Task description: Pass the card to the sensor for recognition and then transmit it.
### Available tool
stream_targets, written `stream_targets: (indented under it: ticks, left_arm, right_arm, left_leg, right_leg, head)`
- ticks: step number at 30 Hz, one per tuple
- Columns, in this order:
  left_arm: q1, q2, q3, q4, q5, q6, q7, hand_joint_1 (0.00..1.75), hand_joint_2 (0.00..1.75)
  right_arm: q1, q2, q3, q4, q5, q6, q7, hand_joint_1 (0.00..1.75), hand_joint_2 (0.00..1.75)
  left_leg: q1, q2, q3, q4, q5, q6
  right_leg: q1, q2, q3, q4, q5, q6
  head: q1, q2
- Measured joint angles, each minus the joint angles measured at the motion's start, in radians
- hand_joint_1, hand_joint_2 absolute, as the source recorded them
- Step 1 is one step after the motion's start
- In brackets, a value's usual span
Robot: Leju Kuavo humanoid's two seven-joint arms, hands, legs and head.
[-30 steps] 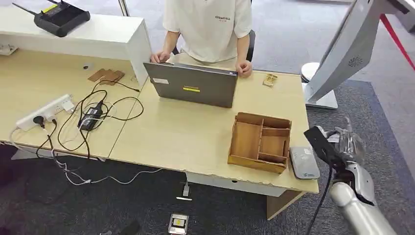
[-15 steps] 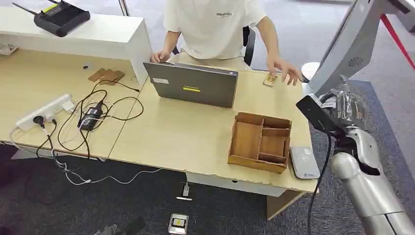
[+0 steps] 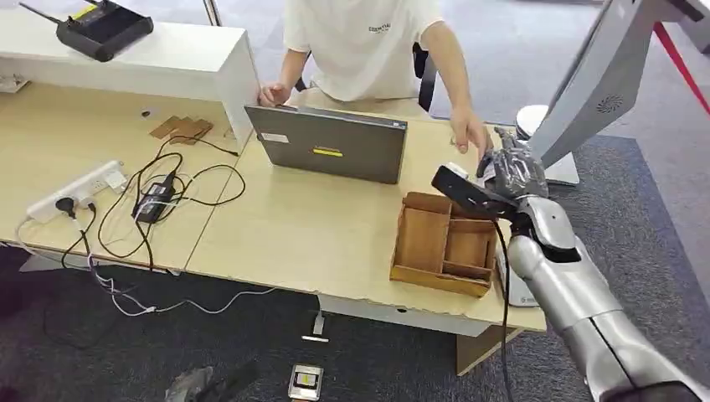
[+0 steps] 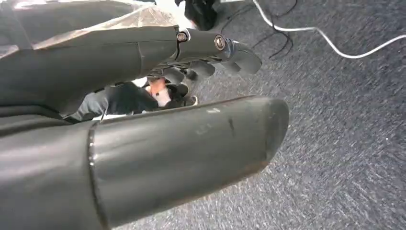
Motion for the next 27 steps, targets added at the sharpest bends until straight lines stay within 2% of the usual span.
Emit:
stream_targets:
  ticks: [2,3,7,8,9,10,21,27]
  left_arm:
    - [-0.004,0.000,-0.007,0.000,-0.006,-0.003,0.001,0.00,0.00]
    - [-0.004,-0.001,-0.007,0.000,-0.008,-0.004,0.002,0.00,0.00]
    - [-0.005,-0.001,-0.010,0.000,-0.010,-0.005,-0.002,0.00,0.00]
    - [-0.005,-0.001,-0.010,0.000,-0.009,-0.005,-0.003,0.00,0.00]
    - [-0.005,-0.001,-0.010,0.000,-0.008,-0.005,-0.004,0.00,0.00]
    - [-0.005,-0.001,-0.010,0.000,-0.008,-0.005,-0.005,0.00,0.00]
    - [-0.003,0.000,-0.010,0.000,-0.021,0.001,-0.005,0.00,0.00]
    - [0.012,0.000,-0.010,0.000,-0.013,0.032,-0.009,0.00,0.00]
  right_arm:
    - [-0.014,0.014,0.014,0.043,0.004,-0.004,0.000,1.19,1.75]
    - [-0.019,0.022,0.018,0.060,0.005,-0.009,0.000,1.19,1.75]
    - [-0.040,0.044,0.031,0.129,0.007,-0.025,0.000,0.89,1.75]
    - [-0.044,0.049,0.034,0.141,0.009,-0.028,0.000,0.44,1.75]
    - [-0.047,0.052,0.036,0.152,0.011,-0.031,0.000,0.07,1.75]
    - [-0.051,0.057,0.039,0.165,0.013,-0.034,0.000,0.00,1.75]
    - [-0.058,0.077,0.050,0.243,0.029,-0.133,0.007,0.00,1.75]
    - [-0.057,0.080,0.025,0.240,-0.040,-0.206,-0.026,0.00,1.75]
  left_leg:
    - [0.000,0.000,0.000,0.000,0.000,0.000]
    - [0.000,0.000,0.000,0.000,0.000,0.000]
    - [0.000,0.000,0.000,0.000,0.000,0.000]
    - [0.000,0.000,0.000,0.000,0.000,0.000]
    - [0.000,0.000,0.000,0.000,0.000,0.000]
    - [0.000,0.000,0.000,0.000,0.000,0.000]
    - [0.000,0.000,0.000,0.000,0.000,0.000]
    - [0.000,0.000,0.000,0.001,0.000,0.000]
  right_leg:
    - [0.000,0.000,0.000,0.000,0.000,0.000]
    - [0.000,0.000,0.000,0.000,0.000,0.000]
    - [0.000,0.000,0.000,0.000,0.000,0.000]
    - [0.000,0.000,0.000,0.000,0.000,0.000]
    - [0.000,0.000,0.000,0.000,0.000,0.000]
    - [0.000,0.000,0.000,0.000,0.000,0.000]
    - [0.000,0.000,0.000,0.000,0.000,0.000]
    - [0.000,0.000,0.000,0.000,0.000,0.000]
  head:
    - [0.001,0.000]
    - [0.000,0.000]
    - [0.001,0.000]
    - [0.001,0.000]
    - [0.001,0.000]
    - [0.001,0.000]
    - [0.000,0.000]
    - [0.001,0.000]
